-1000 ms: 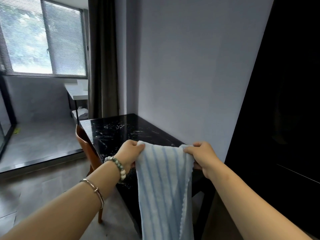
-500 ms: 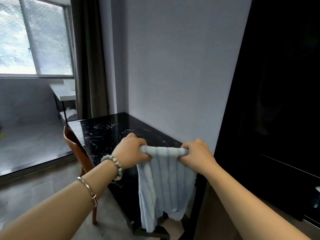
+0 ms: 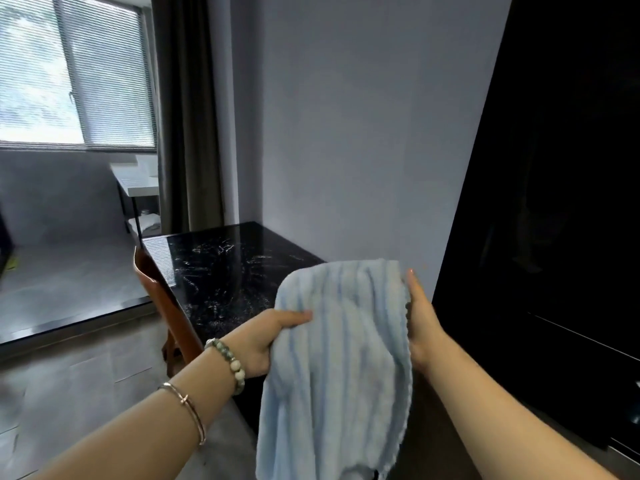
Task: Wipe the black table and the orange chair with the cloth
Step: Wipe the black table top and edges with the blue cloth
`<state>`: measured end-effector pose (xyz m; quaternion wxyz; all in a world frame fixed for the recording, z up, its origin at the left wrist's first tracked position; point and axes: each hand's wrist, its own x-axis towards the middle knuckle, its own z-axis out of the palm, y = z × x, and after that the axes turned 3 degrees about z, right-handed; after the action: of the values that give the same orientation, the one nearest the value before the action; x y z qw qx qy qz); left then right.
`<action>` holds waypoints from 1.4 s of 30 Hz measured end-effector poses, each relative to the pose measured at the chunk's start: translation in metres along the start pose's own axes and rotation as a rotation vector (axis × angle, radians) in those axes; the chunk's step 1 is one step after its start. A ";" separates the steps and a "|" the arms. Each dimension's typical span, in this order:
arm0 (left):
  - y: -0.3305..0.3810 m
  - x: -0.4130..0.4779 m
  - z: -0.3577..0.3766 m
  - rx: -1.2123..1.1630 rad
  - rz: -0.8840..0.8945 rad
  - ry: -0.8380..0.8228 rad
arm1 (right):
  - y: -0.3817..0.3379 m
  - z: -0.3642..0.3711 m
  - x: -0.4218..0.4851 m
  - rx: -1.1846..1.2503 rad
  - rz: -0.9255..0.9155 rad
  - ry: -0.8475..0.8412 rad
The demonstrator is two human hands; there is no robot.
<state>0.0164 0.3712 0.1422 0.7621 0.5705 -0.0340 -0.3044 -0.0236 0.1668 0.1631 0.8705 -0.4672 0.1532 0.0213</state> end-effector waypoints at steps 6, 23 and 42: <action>-0.008 0.014 -0.012 0.035 -0.219 0.132 | 0.046 -0.020 0.008 -0.375 0.185 0.034; -0.040 0.063 -0.040 1.029 0.306 0.248 | 0.064 -0.028 0.064 -1.423 -0.399 0.466; -0.013 0.279 0.000 -0.009 -0.073 0.008 | 0.024 -0.104 0.260 -0.883 -0.339 0.220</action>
<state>0.2376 0.2292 0.0481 0.7531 0.5693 -0.0086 -0.3297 0.1945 0.0674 0.0157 0.5591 -0.8097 0.1423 -0.1075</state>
